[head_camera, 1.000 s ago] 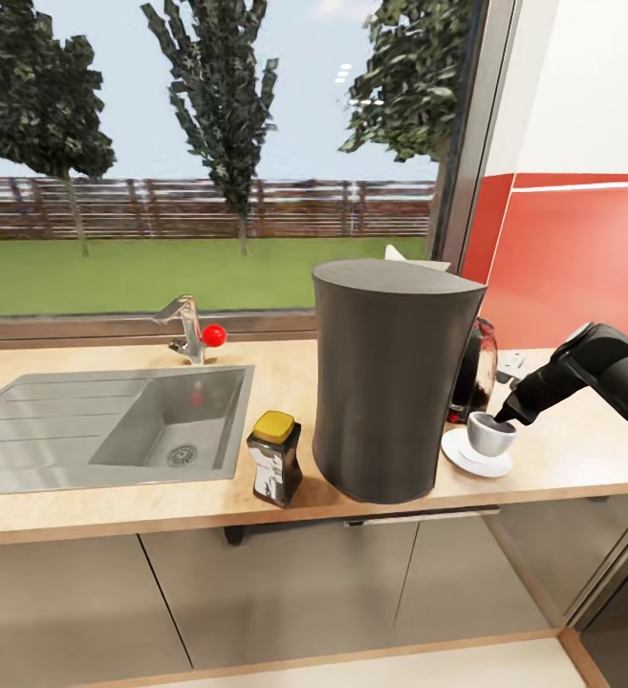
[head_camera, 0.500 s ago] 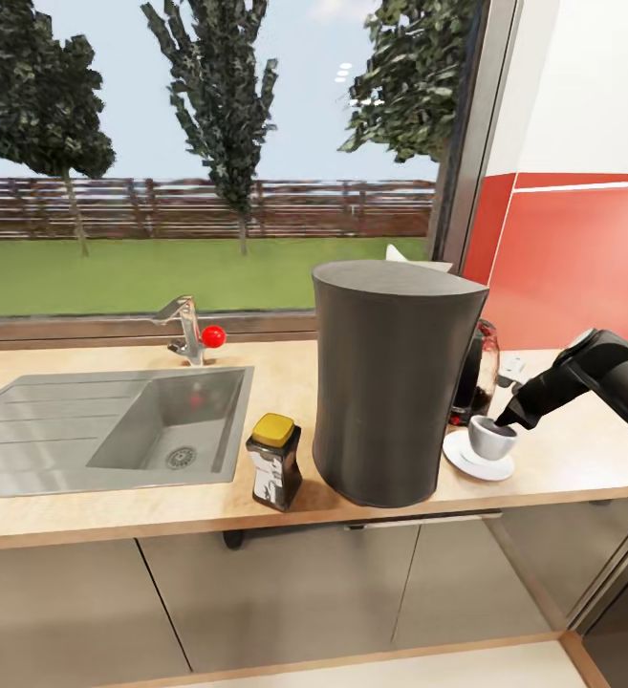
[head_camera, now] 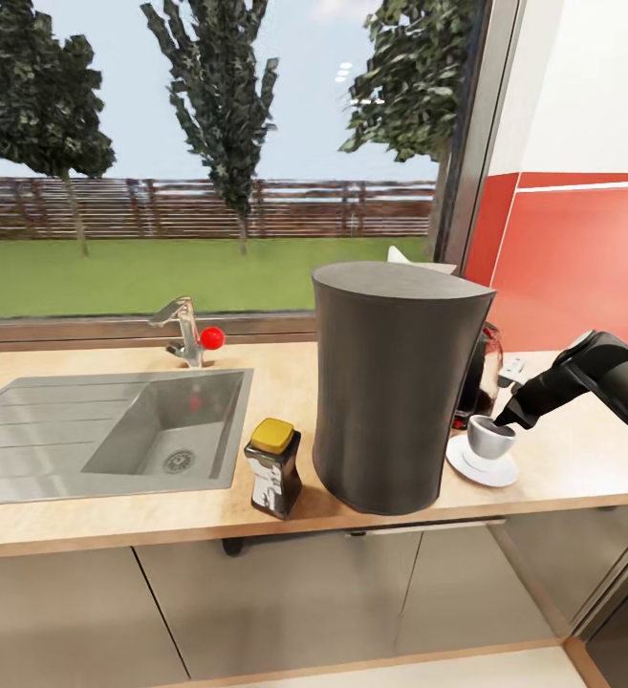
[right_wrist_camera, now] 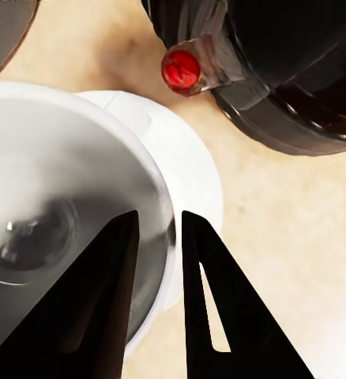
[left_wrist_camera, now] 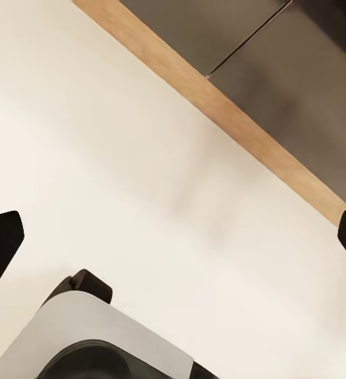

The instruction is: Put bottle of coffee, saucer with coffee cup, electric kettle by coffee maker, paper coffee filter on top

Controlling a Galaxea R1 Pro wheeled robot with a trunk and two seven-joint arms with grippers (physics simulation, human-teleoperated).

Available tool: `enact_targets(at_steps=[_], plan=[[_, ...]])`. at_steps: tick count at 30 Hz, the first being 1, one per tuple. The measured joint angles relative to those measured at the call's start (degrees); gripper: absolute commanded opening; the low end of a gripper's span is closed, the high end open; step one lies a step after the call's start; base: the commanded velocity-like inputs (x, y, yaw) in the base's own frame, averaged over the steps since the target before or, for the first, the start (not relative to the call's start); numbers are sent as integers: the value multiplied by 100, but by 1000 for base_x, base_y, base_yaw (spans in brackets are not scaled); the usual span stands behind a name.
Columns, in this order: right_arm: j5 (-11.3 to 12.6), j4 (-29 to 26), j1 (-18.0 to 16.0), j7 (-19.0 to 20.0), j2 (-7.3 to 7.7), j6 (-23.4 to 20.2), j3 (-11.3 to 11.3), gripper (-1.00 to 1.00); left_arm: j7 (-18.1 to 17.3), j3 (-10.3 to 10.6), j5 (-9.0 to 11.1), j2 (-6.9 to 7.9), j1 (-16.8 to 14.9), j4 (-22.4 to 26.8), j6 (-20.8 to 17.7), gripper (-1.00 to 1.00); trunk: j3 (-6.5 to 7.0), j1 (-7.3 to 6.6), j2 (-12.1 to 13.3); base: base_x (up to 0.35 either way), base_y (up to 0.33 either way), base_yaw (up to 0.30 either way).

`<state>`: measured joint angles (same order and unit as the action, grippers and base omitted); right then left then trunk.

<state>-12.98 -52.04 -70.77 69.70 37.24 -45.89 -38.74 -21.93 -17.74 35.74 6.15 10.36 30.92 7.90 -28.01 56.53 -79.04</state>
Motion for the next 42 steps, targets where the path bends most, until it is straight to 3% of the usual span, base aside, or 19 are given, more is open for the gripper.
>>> enact_targets(at_steps=[16,29,42], plan=[[1,9,0,-16,-9,0,0,-100,-4,22,0,0,-1,0,-1,100,0,0,0,8,12,0],[1,9,0,-18,-9,3,0,-100,-9,19,0,0,0,0,-5,100,-179,219,-400,0,0,0],[-5,9,0,-18,-9,4,0,-100,-15,18,0,0,-1,0,-4,100,-251,308,-562,0,0,0]])
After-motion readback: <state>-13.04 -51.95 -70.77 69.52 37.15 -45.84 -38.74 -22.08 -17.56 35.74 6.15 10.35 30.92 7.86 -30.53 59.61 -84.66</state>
